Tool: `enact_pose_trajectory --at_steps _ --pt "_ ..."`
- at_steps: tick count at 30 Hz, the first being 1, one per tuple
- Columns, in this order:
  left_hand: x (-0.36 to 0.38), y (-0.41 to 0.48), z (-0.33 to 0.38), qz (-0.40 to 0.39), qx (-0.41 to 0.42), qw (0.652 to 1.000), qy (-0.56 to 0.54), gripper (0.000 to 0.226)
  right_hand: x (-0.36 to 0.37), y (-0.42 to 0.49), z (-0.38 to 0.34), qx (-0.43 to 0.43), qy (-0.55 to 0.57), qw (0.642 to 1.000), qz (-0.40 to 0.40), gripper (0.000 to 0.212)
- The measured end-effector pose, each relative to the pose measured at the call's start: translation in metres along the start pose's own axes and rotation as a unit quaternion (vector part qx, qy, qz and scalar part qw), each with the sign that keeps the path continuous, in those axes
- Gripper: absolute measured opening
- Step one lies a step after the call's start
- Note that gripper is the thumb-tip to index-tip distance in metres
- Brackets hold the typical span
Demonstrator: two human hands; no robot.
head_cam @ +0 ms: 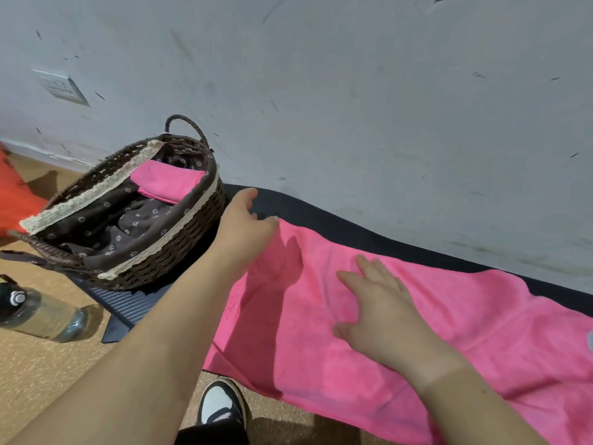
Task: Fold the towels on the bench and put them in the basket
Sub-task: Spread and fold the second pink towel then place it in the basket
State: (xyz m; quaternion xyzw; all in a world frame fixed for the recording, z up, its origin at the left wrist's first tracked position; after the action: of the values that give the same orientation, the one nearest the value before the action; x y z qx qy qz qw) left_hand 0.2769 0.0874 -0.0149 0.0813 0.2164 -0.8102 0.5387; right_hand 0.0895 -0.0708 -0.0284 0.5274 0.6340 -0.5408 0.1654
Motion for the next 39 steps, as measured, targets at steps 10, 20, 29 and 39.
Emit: enact_pose_trajectory --at_steps 10,20,29,39 --pt "0.061 -0.099 -0.043 -0.234 -0.154 0.816 0.506 0.101 0.033 -0.024 -0.012 0.082 -0.054 0.985 -0.142 0.094" --pt "0.027 -0.042 -0.07 -0.075 -0.038 0.87 0.487 0.087 0.029 0.011 -0.017 -0.001 -0.006 1.0 0.0 0.09" --pt "0.078 -0.076 -0.019 -0.115 0.077 0.856 0.498 0.074 0.011 -0.026 0.022 -0.053 0.012 0.998 0.026 0.079" --pt "0.242 -0.179 0.054 -0.301 0.341 0.752 0.477 0.056 -0.065 -0.102 0.191 0.126 0.201 0.935 0.264 0.024"
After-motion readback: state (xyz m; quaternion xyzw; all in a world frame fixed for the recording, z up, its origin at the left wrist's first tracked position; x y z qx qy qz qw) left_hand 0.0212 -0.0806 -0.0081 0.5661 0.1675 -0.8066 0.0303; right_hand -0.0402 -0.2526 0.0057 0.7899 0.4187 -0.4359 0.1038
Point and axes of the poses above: each hand's wrist, its own y-axis towards the middle knuckle, its own x-axis out of the palm, z = x × y, the point moved 7 cm from there along y, towards the middle knuckle, and after that the axes turned 9 degrees about -z, right-handed, at the moved point
